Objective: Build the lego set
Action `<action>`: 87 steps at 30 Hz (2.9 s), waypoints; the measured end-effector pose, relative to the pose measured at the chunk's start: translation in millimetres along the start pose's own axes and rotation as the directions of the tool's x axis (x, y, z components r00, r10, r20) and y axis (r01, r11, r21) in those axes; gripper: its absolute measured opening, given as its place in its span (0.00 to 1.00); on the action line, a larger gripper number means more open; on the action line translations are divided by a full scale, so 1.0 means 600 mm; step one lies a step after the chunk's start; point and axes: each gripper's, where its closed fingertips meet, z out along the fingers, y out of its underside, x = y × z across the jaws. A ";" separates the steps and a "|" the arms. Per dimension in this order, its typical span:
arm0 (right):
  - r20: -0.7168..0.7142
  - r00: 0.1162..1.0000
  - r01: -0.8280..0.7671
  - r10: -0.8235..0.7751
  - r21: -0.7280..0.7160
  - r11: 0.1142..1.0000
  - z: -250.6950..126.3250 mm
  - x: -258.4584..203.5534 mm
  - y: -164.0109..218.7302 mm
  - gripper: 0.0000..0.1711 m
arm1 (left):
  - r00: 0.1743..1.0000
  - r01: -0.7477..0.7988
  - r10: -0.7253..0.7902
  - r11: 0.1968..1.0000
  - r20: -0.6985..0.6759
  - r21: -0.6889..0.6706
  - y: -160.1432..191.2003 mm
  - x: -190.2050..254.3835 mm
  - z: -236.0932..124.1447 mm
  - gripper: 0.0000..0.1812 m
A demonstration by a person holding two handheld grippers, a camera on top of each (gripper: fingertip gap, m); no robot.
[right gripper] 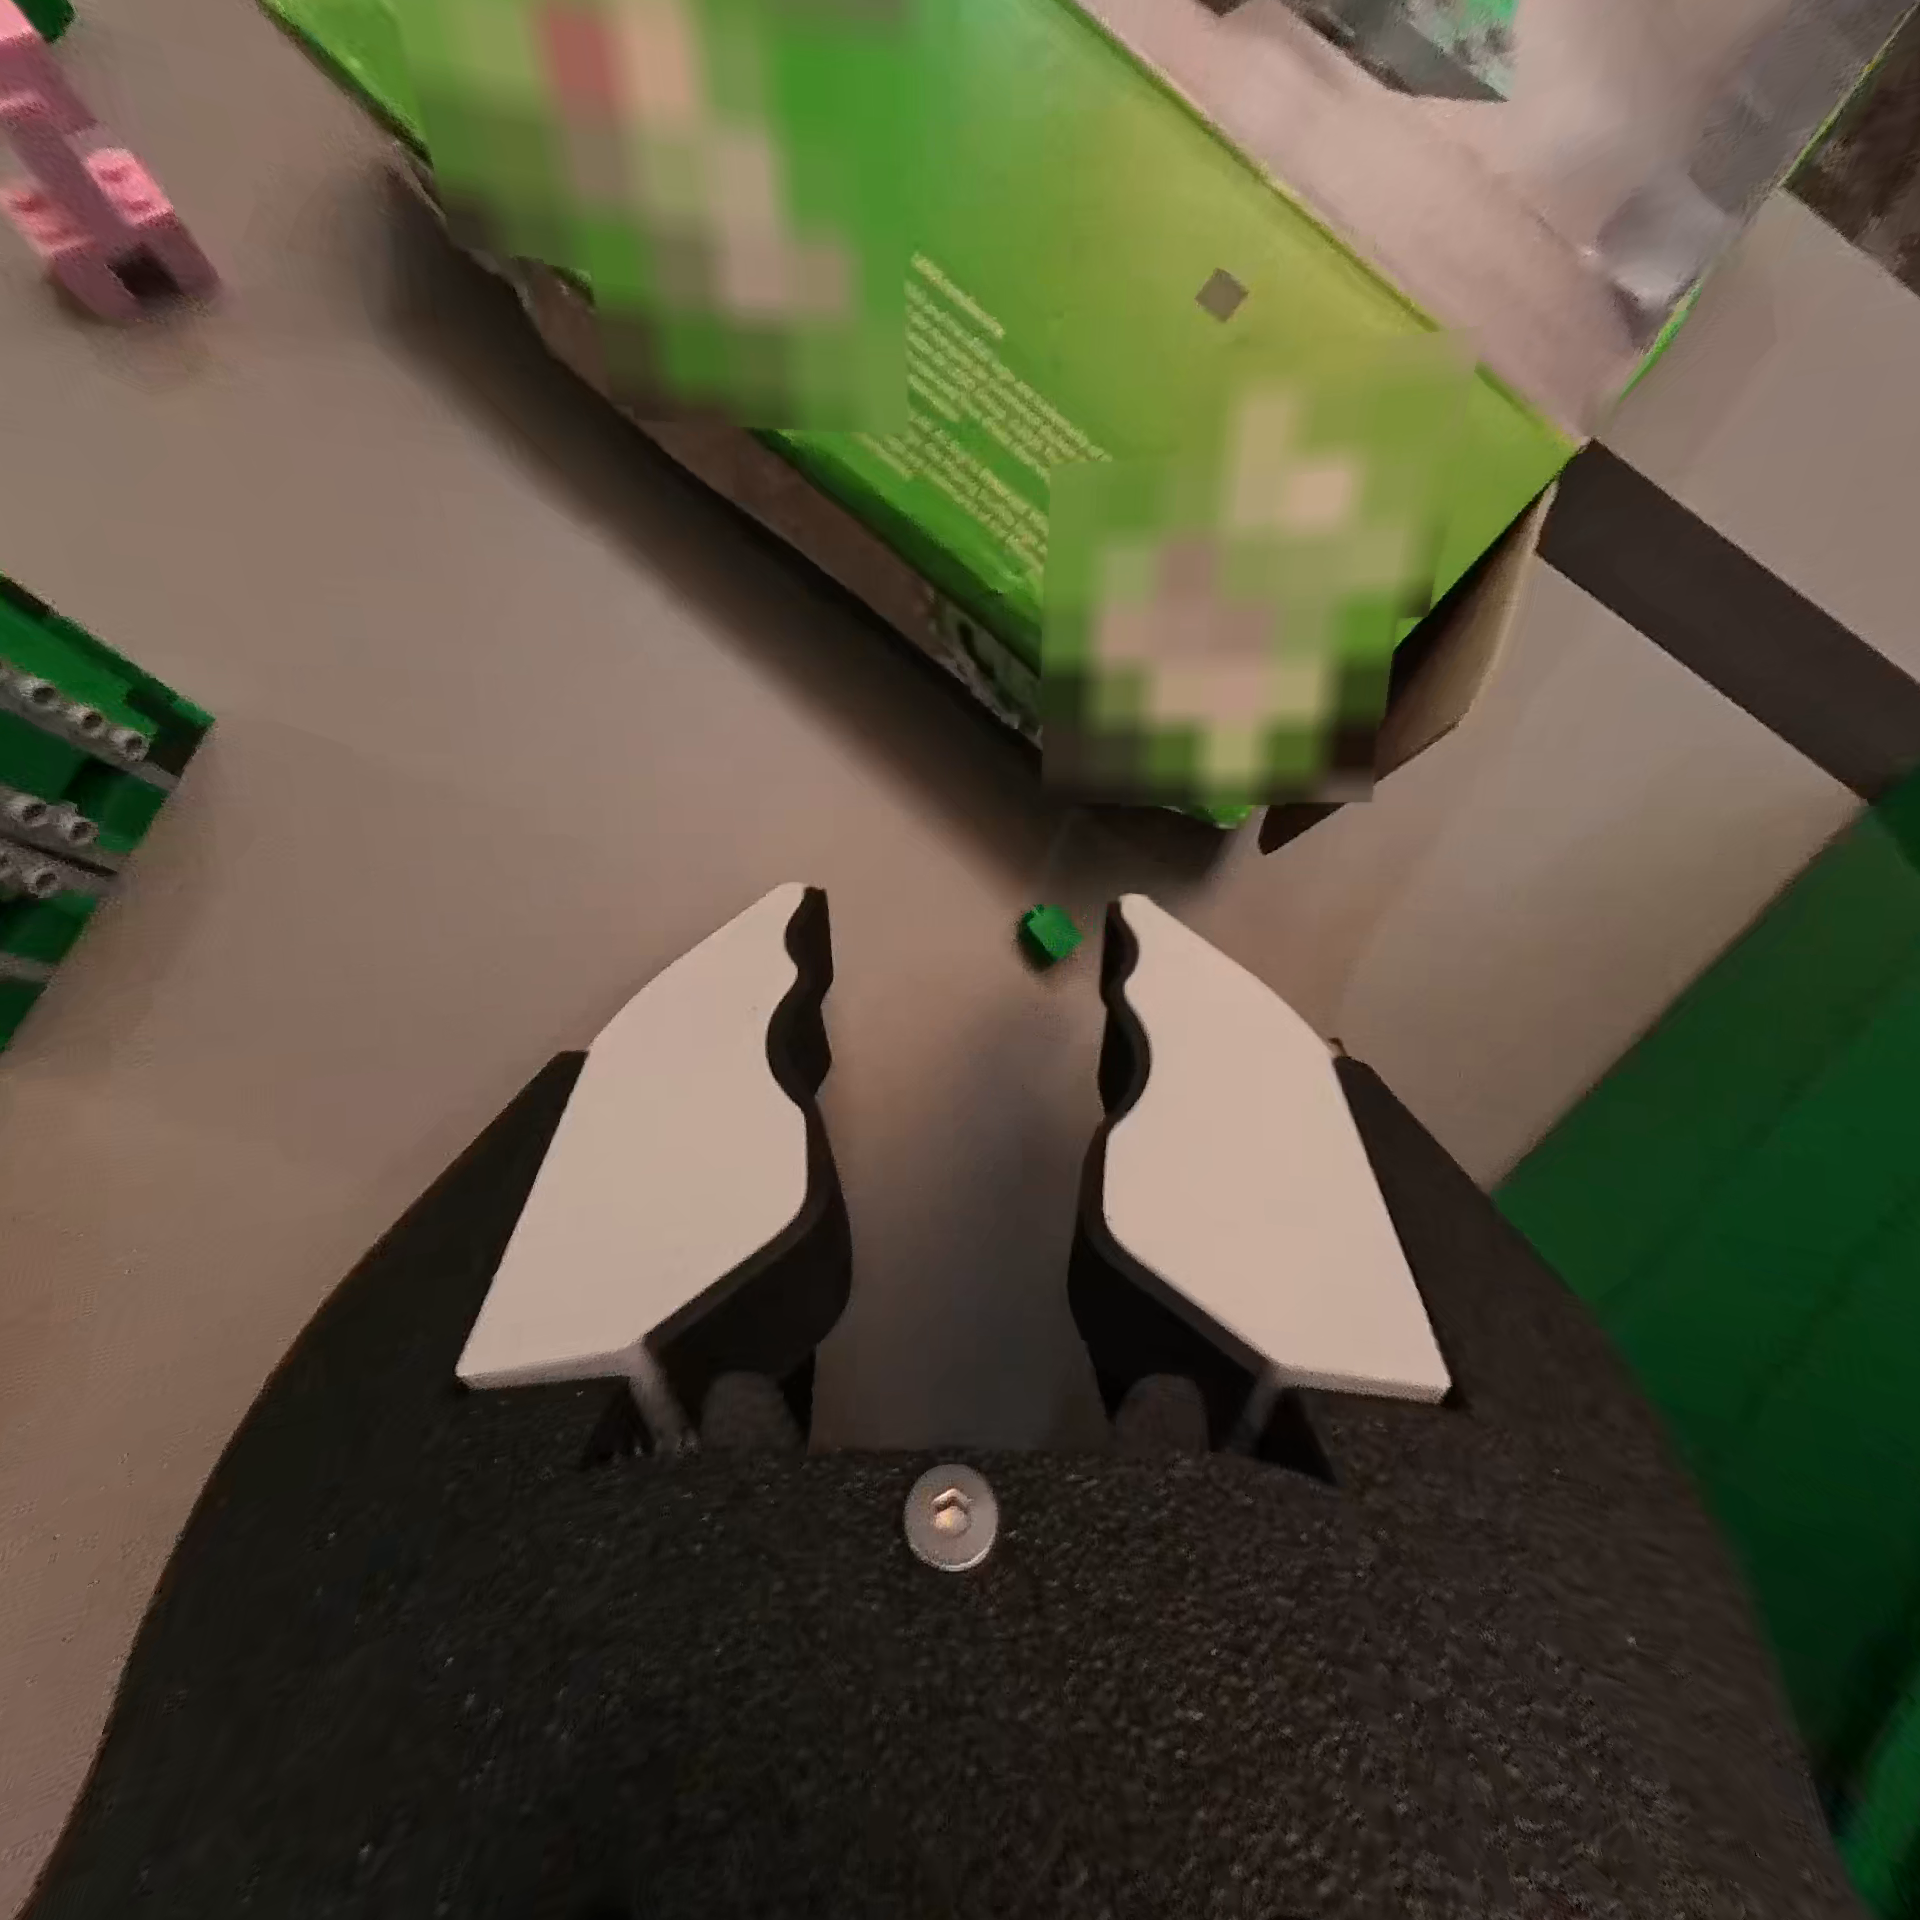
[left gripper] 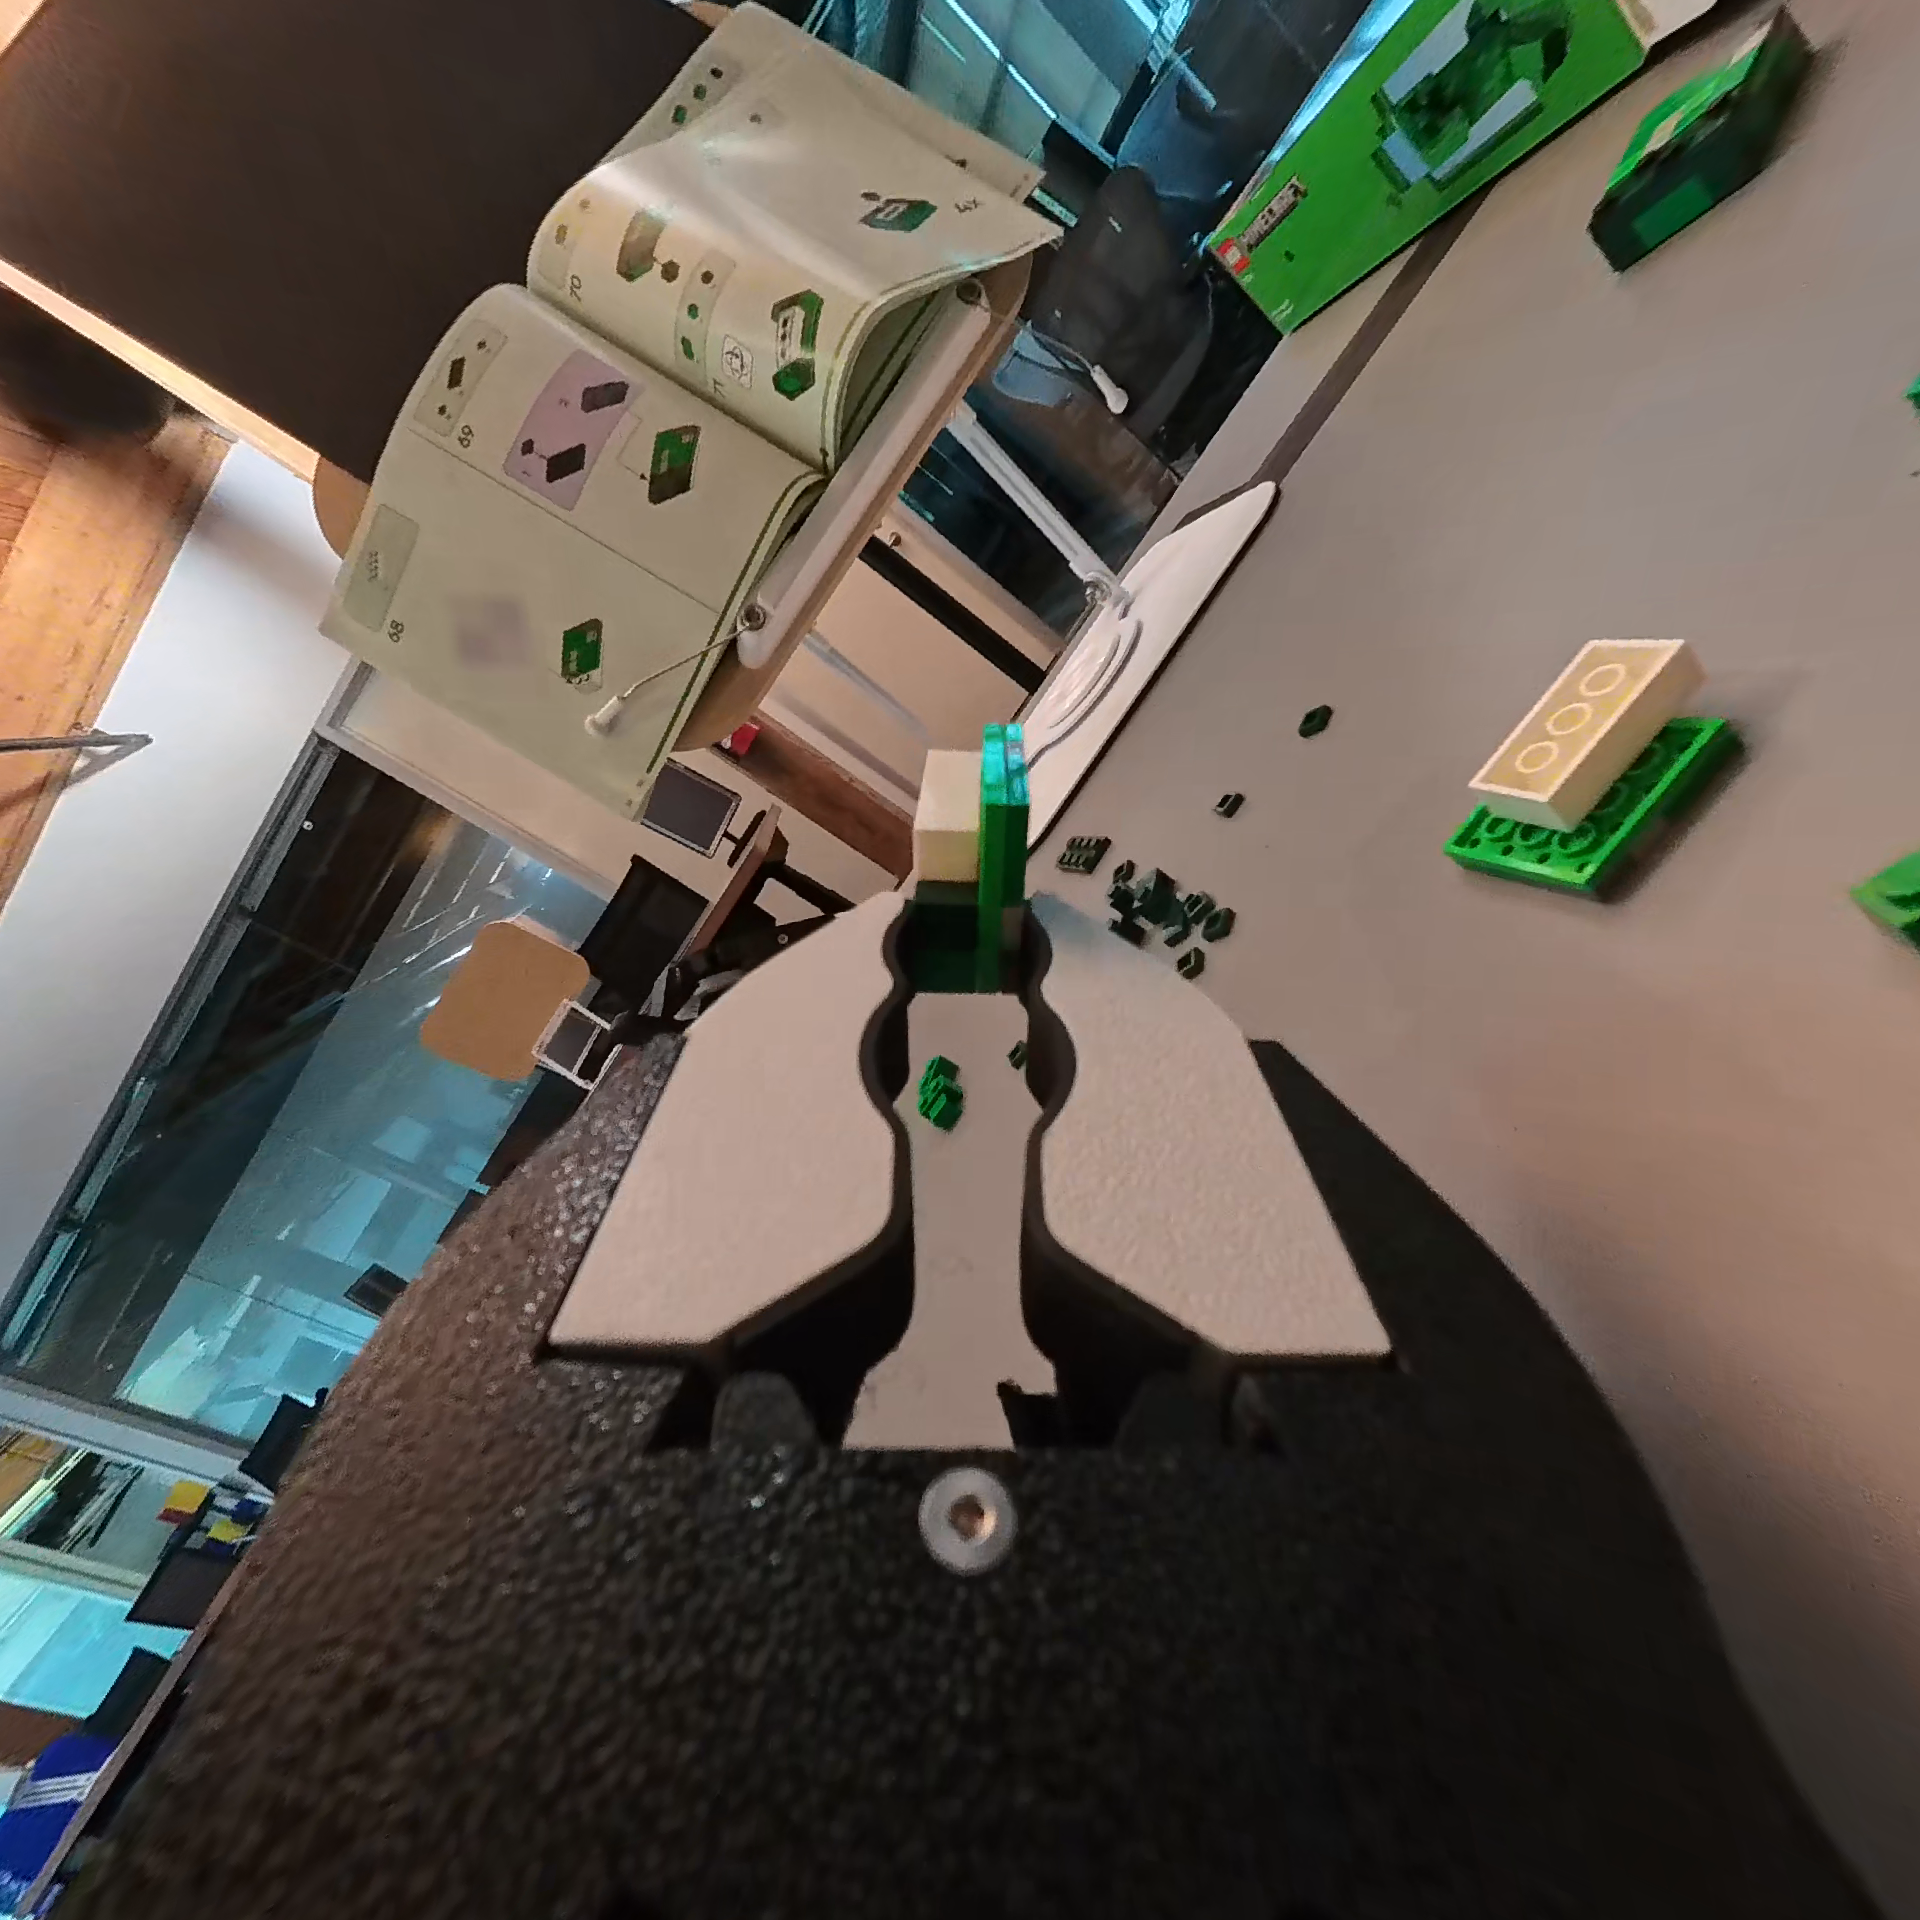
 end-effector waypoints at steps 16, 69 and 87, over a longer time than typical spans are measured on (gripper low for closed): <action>-0.140 0.984 -0.100 0.113 0.096 0.990 0.005 0.001 0.001 0.00 | 1.000 0.023 -0.023 0.999 -0.016 0.025 -0.005 0.002 -0.001 0.09; 0.489 0.668 0.464 -0.561 0.316 0.827 0.040 -0.750 -0.215 0.05 | 0.895 -0.298 0.402 0.862 -0.194 0.409 -0.054 0.096 -0.012 0.09; 0.489 0.872 0.022 0.026 -0.092 0.996 0.007 -0.758 -0.227 0.06 | 0.890 -0.240 0.390 0.842 -0.238 0.483 -0.081 0.107 -0.039 0.09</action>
